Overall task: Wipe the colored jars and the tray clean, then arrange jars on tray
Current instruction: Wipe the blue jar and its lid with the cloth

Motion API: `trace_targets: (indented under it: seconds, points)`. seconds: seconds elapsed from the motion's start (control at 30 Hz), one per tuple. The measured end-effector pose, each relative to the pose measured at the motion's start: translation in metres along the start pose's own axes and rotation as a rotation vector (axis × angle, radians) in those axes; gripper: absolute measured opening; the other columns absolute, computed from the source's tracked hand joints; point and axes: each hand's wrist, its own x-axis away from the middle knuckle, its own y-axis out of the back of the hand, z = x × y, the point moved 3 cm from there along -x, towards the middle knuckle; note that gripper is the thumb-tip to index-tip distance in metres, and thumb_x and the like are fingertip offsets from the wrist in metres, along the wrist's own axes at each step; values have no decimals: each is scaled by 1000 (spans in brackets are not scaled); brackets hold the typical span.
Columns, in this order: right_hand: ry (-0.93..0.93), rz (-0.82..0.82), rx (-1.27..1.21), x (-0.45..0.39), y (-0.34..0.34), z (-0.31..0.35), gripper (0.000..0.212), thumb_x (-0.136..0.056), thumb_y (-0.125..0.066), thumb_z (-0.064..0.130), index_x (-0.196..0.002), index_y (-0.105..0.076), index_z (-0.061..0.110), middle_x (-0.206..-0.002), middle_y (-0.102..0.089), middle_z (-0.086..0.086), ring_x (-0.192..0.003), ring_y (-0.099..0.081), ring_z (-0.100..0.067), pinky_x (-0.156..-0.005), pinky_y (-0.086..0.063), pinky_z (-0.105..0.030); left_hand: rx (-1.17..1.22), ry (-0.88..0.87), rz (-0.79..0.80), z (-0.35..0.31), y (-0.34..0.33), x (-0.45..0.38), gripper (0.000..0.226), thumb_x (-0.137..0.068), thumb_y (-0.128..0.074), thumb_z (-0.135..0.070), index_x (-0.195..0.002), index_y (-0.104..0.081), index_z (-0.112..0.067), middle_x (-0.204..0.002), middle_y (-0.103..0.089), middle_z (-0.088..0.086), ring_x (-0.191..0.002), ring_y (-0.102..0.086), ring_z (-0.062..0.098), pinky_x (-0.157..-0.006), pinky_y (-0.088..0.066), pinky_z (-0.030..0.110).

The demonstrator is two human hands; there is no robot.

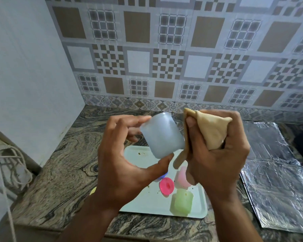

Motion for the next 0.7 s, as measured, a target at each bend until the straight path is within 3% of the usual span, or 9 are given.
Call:
trace_targets:
  seconds: [0.1,0.23,0.3,0.4,0.57,0.7]
  points:
    - [27,-28,-41,17,2,4,22,-93,-79,18,-101,-60,9,-97,-71,7,-81,-68,4,-71,-51,-11,128,110,-39,7,-1,0,74,-63,-96,-25,-123,-54,-22,-126,-62,3,-113,-68,20,-92,-55,26]
    - [49,0,-46,34,0,11,23,-91,-78,21,-104,-60,15,-98,-70,4,-82,-70,2,-72,-51,-10,272,71,-2,7,-7,1,80,-65,-94,-24,-134,-52,-31,-132,-56,8,-124,-62,34,-100,-55,35]
    - [74,6,-41,34,0,13,24,-91,-80,17,-104,-60,17,-98,-69,6,-81,-69,5,-72,-50,-7,283,63,9,7,-6,0,76,-68,-94,-28,-132,-56,-35,-132,-57,12,-126,-63,30,-101,-56,39]
    - [112,36,-13,30,3,15,28,-90,-82,19,-106,-60,25,-98,-70,4,-84,-71,-3,-74,-52,-13,171,58,5,6,-3,-1,72,-68,-95,-36,-133,-63,-33,-123,-59,8,-119,-65,24,-100,-56,38]
    - [176,158,63,17,2,21,23,-87,-86,20,-99,-68,13,-91,-71,-5,-82,-70,-15,-71,-53,-20,-96,-73,37,-5,-5,1,71,-68,-95,-40,-132,-64,-32,-107,-54,-4,-101,-57,2,-85,-44,12]
    - [94,169,50,9,-4,16,22,-89,-85,24,-100,-67,17,-94,-74,0,-79,-72,-15,-66,-57,-30,-113,-92,4,-6,-2,1,70,-69,-94,-42,-131,-64,-29,-105,-55,0,-98,-58,8,-81,-48,17]
